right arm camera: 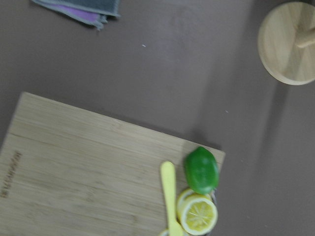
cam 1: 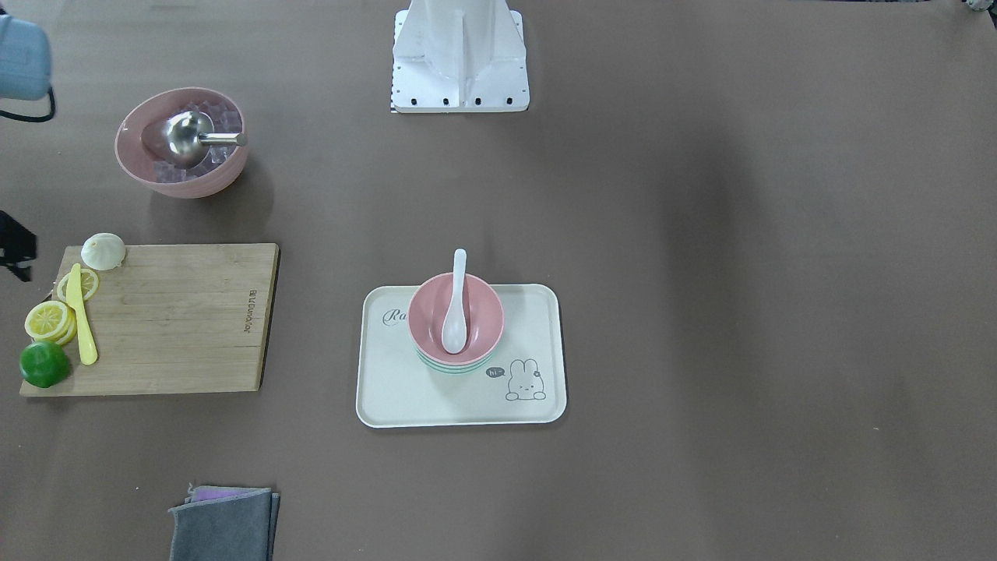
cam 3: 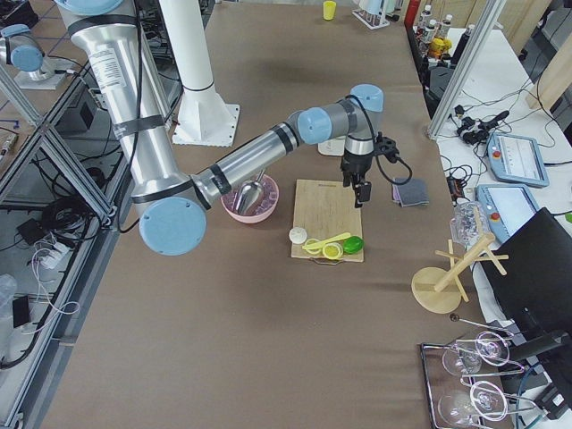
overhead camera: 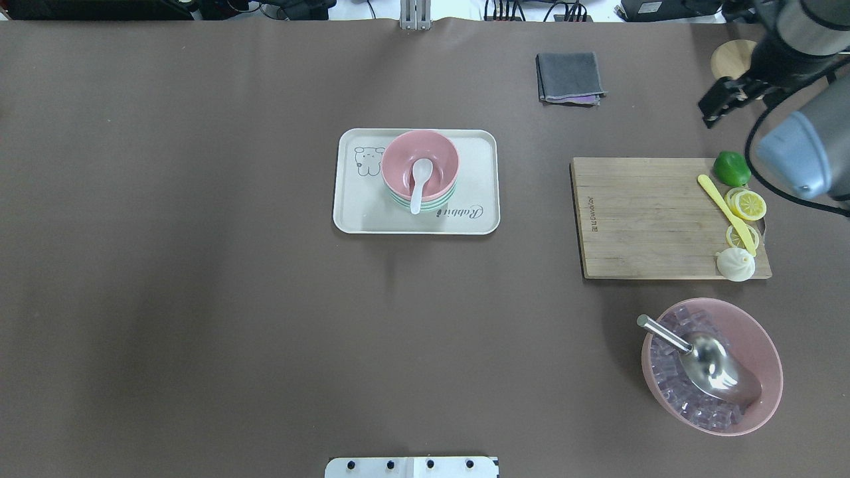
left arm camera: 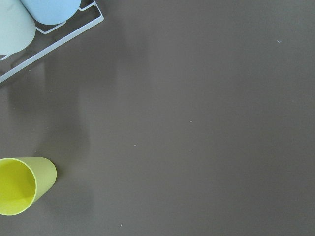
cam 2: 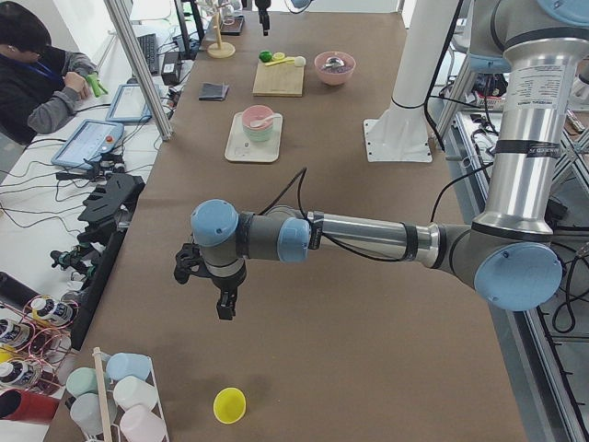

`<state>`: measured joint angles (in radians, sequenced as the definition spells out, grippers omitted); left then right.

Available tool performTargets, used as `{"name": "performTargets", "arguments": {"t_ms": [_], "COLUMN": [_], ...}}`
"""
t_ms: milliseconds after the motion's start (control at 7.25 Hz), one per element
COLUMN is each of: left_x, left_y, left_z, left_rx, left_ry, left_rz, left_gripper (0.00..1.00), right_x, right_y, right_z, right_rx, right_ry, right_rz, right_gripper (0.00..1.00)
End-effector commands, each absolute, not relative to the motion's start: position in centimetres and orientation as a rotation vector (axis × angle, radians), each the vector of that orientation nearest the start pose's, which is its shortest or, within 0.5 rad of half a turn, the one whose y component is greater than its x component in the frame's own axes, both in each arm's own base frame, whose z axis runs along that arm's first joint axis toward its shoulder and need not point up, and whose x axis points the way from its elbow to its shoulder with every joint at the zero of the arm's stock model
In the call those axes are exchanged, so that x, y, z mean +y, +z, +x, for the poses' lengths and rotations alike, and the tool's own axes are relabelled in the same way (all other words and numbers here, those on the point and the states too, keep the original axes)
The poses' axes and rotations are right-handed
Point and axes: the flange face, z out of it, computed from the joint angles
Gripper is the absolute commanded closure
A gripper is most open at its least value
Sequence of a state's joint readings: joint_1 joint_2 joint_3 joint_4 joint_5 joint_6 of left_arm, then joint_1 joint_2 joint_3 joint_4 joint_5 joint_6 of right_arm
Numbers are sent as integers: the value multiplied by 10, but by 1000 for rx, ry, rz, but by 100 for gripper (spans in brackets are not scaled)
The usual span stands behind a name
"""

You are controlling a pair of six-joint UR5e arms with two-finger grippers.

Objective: Stack pink bowl on green and place spoon

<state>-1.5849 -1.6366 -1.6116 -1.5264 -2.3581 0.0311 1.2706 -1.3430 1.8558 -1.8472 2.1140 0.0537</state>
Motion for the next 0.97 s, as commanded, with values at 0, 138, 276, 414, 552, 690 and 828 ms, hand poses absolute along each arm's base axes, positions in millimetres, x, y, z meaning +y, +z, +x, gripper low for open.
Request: {"name": "performTargets", "arguments": {"t_ms": [0, 138, 276, 414, 552, 690, 828], "left_x": [-516, -514, -513, -513, -514, -502, -497], "left_y": [608, 611, 621, 626, 623, 641, 645], "left_z": [-70, -71, -71, -70, -71, -70, -70], "left_rx": [787, 787, 787, 789, 784, 782, 780], "left_ry": [42, 41, 27, 25, 31, 16, 23], "left_rz": [75, 72, 49, 43, 59, 22, 29], "left_gripper": [1, 1, 1, 1, 1, 1, 1], "right_x": [-495, -454, -433, -414, -414, -410, -403], "right_y": [544, 590, 605, 623, 620, 630, 633], "right_z": [20, 49, 72, 76, 76, 75, 73], "right_rx": [-553, -552, -556, -569, -572, -578, -615], "right_ry": [-311, -233, -171, -148, -158, -156, -155], "right_rz": [64, -15, -35, -66, -30, -28, -33], "right_gripper": [0, 0, 0, 0, 0, 0, 0]}}
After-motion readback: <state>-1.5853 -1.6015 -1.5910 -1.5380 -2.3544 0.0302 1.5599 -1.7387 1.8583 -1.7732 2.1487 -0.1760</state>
